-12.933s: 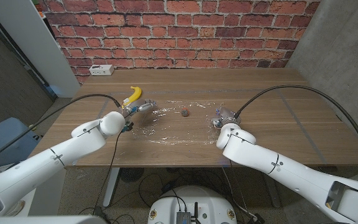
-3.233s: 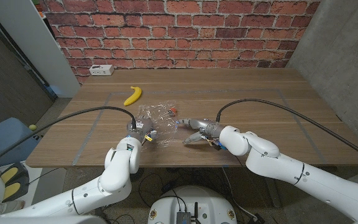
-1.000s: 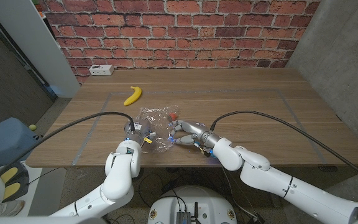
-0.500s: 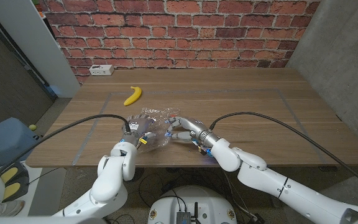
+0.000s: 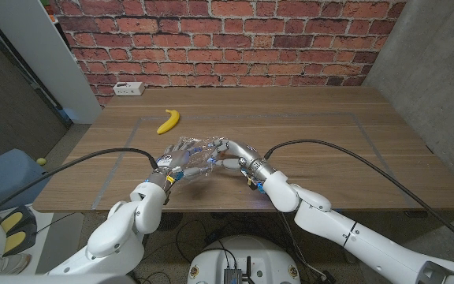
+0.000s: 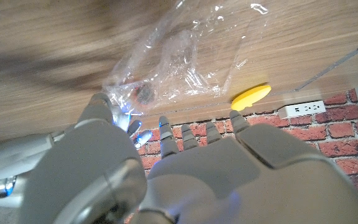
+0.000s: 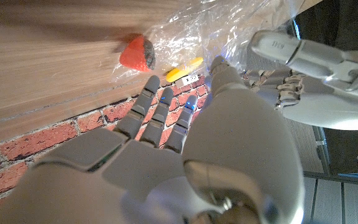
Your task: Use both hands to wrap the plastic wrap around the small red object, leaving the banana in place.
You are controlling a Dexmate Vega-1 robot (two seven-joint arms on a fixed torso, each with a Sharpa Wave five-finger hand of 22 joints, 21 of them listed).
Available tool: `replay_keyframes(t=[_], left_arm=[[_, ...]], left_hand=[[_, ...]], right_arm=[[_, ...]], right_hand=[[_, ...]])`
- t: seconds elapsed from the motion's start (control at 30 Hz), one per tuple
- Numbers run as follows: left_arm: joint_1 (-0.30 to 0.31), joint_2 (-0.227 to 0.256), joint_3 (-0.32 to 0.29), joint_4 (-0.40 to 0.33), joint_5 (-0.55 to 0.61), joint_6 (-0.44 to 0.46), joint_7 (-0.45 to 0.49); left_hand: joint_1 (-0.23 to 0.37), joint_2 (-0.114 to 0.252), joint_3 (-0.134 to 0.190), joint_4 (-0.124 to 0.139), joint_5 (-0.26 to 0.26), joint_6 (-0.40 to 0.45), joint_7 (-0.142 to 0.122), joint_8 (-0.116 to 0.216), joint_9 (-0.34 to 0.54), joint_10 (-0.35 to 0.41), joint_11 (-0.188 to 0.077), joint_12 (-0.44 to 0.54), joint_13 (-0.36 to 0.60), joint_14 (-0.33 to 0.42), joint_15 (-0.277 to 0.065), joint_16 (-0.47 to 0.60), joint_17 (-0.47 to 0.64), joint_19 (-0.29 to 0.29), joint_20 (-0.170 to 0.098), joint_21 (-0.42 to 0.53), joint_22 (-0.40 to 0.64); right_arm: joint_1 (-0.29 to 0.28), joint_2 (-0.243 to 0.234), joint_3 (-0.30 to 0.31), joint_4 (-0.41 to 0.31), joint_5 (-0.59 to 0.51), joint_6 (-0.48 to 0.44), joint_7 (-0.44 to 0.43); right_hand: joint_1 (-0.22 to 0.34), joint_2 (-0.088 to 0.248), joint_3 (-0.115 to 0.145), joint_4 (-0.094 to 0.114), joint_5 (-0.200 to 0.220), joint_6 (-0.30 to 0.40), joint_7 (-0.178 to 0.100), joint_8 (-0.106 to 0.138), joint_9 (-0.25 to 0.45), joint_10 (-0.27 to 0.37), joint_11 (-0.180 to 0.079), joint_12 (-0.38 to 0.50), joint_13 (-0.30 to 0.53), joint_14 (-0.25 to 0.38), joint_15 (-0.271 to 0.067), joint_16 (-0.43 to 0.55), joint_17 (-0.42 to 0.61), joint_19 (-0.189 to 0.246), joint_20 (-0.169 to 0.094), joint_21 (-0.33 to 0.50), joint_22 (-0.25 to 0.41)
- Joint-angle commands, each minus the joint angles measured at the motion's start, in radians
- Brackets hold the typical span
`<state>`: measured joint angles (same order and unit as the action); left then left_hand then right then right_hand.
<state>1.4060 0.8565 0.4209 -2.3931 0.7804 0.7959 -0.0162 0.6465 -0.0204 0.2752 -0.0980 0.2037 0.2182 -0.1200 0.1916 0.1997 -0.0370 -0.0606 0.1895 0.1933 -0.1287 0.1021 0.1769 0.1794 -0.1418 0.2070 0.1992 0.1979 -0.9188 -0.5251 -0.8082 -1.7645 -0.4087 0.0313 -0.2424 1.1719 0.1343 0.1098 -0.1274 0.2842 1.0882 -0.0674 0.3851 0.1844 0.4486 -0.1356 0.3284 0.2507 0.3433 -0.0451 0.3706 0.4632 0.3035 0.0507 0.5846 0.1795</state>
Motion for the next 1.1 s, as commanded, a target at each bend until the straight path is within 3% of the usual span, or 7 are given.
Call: replay_keyframes(t=[0.03,0.23,0.3,0.4,0.47,0.63,1.1], left_arm=[[-0.144,0.044,0.275,-0.018,0.262,0.276,-0.103],[-0.177,0.007,0.323,0.03,0.385,0.343,-0.147],[-0.184,-0.009,0.335,0.054,0.435,0.358,-0.149],[-0.181,-0.047,0.331,0.092,0.48,0.37,-0.116],[-0.169,-0.077,0.311,0.118,0.478,0.366,-0.053],[-0.155,-0.112,0.264,0.159,0.444,0.327,0.073],[-0.23,-0.072,0.19,0.168,0.372,0.228,0.021]], left_hand=[[0.09,0.04,0.039,-0.045,0.003,0.056,0.024,0.032,0.007,0.028,0.006,0.023,0.002,0.018,0.015,0.016,0.001,0.019,0.0,0.015,0.001],[0.208,0.108,0.1,-0.075,-0.011,0.143,0.063,0.064,0.015,0.09,0.014,0.044,0.001,0.071,0.01,0.023,-0.002,0.065,0.003,0.033,0.001],[0.266,0.12,0.123,-0.082,-0.004,0.21,0.061,0.083,0.015,0.122,-0.01,0.05,0.0,0.106,-0.016,0.024,-0.004,0.095,0.003,0.041,-0.001],[0.309,0.132,0.139,-0.078,0.003,0.293,0.071,0.102,0.015,0.177,-0.03,0.062,-0.001,0.144,-0.031,0.025,-0.006,0.136,0.003,0.052,-0.002],[0.33,0.153,0.147,-0.068,0.007,0.393,0.097,0.129,0.022,0.218,-0.031,0.067,-0.002,0.188,-0.043,0.026,-0.007,0.173,0.004,0.063,0.0],[0.349,0.2,0.165,-0.055,0.002,0.566,0.107,0.188,0.061,0.333,-0.03,0.084,-0.002,0.278,-0.087,0.027,-0.009,0.239,0.006,0.088,0.006],[0.34,0.206,0.167,-0.038,-0.005,0.576,0.087,0.194,0.085,0.35,-0.042,0.074,-0.001,0.294,-0.124,0.021,-0.008,0.25,-0.016,0.095,0.009]], right_arm=[[0.005,0.039,0.015,0.015,0.021,-0.008,-0.057],[0.013,0.049,0.018,0.025,0.019,-0.022,-0.08],[0.016,0.052,0.02,0.029,0.021,-0.024,-0.086],[0.021,0.055,0.024,0.035,0.029,-0.027,-0.091],[0.023,0.057,0.027,0.039,0.037,-0.027,-0.094],[0.029,0.056,0.031,0.047,0.046,-0.026,-0.102],[0.081,0.082,0.029,0.124,0.073,-0.012,-0.111]], right_hand=[[0.01,0.001,0.009,-0.007,-0.011,0.04,0.045,-0.004,0.003,0.025,0.003,0.009,0.001,0.014,-0.102,-0.004,-0.002,0.002,0.007,-0.005,0.003],[0.011,0.001,0.014,-0.011,-0.018,0.044,0.05,-0.008,0.002,0.03,0.008,0.01,0.003,0.017,-0.1,-0.007,-0.005,-0.001,0.01,-0.007,0.003],[0.012,0.002,0.016,-0.012,-0.021,0.045,0.051,-0.009,0.002,0.031,0.01,0.011,0.003,0.018,-0.1,-0.008,-0.006,-0.003,0.012,-0.008,0.003],[0.013,0.002,0.018,-0.013,-0.023,0.046,0.05,-0.01,0.002,0.033,0.009,0.011,0.004,0.019,-0.1,-0.01,-0.007,-0.004,0.012,-0.009,0.003],[0.013,0.002,0.019,-0.013,-0.024,0.046,0.05,-0.011,0.002,0.034,0.01,0.011,0.004,0.019,-0.1,-0.011,-0.007,-0.006,0.013,-0.009,0.003],[0.013,0.001,0.023,-0.015,-0.029,0.046,0.051,-0.014,0.002,0.034,0.011,0.011,0.005,0.019,-0.098,-0.013,-0.009,-0.006,0.014,-0.01,0.003],[0.007,0.004,0.033,-0.014,-0.044,0.045,0.05,-0.024,0.003,0.029,0.012,0.007,0.007,0.017,-0.094,-0.022,-0.012,-0.009,0.021,-0.013,0.003]])
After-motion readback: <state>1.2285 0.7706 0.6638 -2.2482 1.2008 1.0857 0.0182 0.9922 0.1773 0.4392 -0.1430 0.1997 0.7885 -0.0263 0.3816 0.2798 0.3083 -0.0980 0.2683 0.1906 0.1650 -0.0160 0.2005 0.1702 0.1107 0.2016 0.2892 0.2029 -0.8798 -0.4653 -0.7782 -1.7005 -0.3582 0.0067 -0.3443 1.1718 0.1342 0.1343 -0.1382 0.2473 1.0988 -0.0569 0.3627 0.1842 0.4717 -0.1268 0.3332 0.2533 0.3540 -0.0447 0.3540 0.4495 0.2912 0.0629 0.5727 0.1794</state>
